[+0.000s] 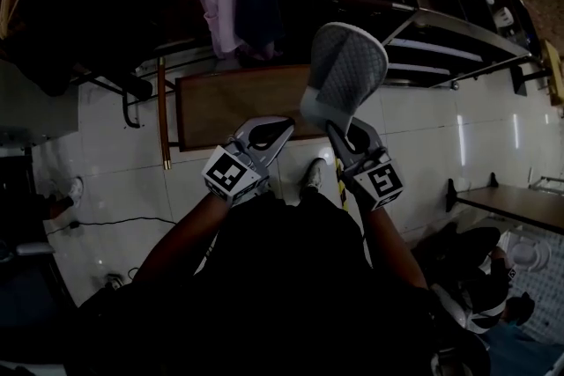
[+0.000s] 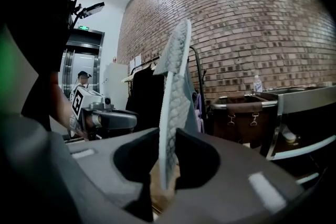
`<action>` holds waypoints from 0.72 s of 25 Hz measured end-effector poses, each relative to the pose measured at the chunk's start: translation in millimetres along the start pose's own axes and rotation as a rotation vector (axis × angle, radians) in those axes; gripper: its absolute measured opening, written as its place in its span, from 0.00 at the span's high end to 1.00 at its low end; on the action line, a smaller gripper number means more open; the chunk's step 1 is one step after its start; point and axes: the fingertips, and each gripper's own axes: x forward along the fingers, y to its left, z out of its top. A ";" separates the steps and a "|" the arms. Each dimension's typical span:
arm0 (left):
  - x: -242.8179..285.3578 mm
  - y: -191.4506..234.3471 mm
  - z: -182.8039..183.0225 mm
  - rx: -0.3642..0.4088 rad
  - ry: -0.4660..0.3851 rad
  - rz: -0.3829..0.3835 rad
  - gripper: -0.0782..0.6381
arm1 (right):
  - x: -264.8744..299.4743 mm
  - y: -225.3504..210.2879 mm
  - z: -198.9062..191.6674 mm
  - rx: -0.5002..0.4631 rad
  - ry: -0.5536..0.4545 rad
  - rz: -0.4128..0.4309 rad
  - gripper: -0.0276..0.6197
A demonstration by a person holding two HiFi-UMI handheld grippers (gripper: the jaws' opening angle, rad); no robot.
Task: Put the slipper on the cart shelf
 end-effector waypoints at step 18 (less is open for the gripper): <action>167.3 -99.1 2.0 0.054 0.037 -0.092 0.89 | -131.9 -124.6 -22.1 0.016 -0.020 -0.022 0.86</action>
